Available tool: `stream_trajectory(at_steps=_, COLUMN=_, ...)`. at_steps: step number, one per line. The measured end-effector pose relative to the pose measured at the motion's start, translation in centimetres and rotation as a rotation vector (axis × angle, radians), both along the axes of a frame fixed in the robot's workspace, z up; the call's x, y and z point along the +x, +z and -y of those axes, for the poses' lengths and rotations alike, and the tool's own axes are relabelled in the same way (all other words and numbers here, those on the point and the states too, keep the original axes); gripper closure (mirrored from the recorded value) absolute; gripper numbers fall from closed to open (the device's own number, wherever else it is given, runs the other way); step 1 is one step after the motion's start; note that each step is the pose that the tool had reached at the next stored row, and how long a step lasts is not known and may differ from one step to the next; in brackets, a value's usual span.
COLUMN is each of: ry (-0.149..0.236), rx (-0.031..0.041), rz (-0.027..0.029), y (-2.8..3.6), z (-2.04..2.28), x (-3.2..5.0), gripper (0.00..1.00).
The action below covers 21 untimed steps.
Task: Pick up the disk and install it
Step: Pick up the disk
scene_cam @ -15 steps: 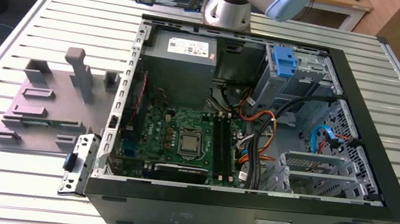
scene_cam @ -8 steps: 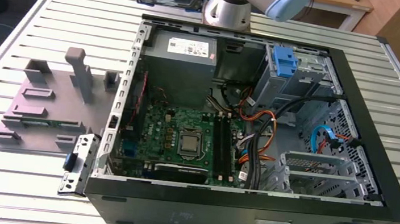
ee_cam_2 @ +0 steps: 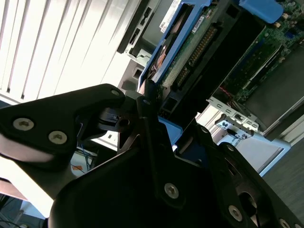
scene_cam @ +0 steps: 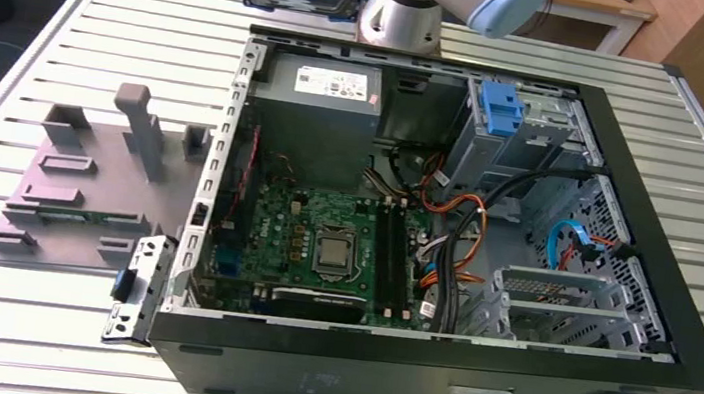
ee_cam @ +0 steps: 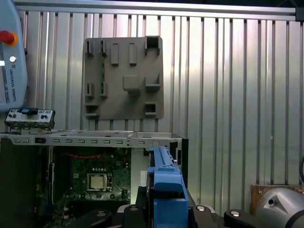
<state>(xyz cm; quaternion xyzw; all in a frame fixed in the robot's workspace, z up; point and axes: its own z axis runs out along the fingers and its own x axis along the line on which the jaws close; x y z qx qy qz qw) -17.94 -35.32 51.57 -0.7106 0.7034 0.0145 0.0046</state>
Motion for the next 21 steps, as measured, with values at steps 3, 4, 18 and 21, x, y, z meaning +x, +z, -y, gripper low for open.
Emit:
stream_trajectory(at_steps=3, ry=0.0, rx=0.0, rz=0.0, y=0.0, z=0.0, x=0.08, gripper=0.64)
stream_trajectory(at_steps=4, ry=0.0, rx=0.0, rz=0.0, y=0.0, z=0.0, x=0.11, gripper=0.64)
stream_trajectory(at_steps=18, ry=0.0, rx=0.0001, rz=0.0, y=0.0, z=0.0, x=0.5, gripper=0.64)
stream_trajectory(at_steps=21, ry=0.0, rx=0.0, rz=0.0, y=0.0, z=0.0, x=0.58, gripper=0.64)
